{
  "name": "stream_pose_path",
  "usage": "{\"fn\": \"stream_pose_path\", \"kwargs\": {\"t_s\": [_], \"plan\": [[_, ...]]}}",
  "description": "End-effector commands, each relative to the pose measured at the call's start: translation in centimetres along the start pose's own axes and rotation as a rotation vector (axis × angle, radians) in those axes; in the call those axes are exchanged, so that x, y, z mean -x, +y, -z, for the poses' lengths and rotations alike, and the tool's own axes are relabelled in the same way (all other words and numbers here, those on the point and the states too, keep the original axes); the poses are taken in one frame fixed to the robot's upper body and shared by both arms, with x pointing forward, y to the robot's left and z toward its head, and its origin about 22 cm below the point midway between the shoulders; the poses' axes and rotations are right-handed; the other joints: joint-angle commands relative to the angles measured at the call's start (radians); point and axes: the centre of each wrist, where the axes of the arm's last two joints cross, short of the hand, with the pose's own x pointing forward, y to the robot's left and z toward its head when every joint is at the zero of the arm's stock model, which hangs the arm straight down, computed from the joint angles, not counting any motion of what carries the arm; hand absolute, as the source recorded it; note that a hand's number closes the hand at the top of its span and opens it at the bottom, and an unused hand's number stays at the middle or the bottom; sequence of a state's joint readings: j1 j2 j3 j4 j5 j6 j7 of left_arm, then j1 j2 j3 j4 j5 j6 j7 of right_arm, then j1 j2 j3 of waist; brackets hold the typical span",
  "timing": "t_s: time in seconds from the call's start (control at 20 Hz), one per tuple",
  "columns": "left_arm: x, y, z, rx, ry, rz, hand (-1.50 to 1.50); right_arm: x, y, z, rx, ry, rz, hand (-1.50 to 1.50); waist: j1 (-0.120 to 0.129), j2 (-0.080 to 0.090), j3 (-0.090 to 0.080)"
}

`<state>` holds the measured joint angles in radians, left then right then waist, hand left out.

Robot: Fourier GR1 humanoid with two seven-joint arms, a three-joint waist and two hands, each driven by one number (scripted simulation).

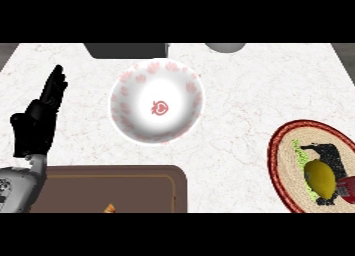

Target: Pick the lemon from the placemat and place it in the bowl

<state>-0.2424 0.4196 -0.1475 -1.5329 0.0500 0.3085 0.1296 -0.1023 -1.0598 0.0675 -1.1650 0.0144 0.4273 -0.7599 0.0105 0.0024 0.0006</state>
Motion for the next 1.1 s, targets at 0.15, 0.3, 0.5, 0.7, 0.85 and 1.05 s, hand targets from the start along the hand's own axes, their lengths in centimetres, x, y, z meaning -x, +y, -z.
{"fn": "stream_pose_path", "kwargs": {"t_s": [0.15, 0.3, 0.5, 0.7, 0.85, 1.05], "plan": [[-1.1, -0.4, -1.8, 0.003, -0.005, 0.007, 0.0, -0.4, 3.7, 2.5, -0.242, -0.047, -0.012, -1.5, 0.003, -0.005, 0.0], [-1.1, -0.5, 0.7, -0.014, -0.01, 0.002, 0.0, -2.1, 4.8, 4.6, -0.297, -0.045, -0.067, -1.5, -0.014, -0.003, -0.001], [0.0, -0.3, -0.7, -0.007, 0.004, 0.005, 0.0, -1.4, 3.9, 4.7, -0.363, 0.043, -0.118, -1.5, -0.005, -0.002, -0.001], [-1.3, -0.3, -0.9, -0.004, -0.015, 0.001, 0.0, -0.9, 8.6, 7.0, -0.386, 0.135, -0.197, -1.5, 0.0, -0.002, 0.0], [-1.1, 0.8, 0.4, -0.003, 0.013, -0.009, 0.0, -1.3, 7.7, 5.4, -0.408, 0.146, -0.19, -1.5, -0.012, -0.003, -0.001], [-1.1, -1.6, 0.0, -0.002, 0.002, 0.005, 0.0, -0.9, 8.5, 7.8, -0.394, 0.149, -0.173, -1.5, -0.008, -0.002, -0.001]]}}
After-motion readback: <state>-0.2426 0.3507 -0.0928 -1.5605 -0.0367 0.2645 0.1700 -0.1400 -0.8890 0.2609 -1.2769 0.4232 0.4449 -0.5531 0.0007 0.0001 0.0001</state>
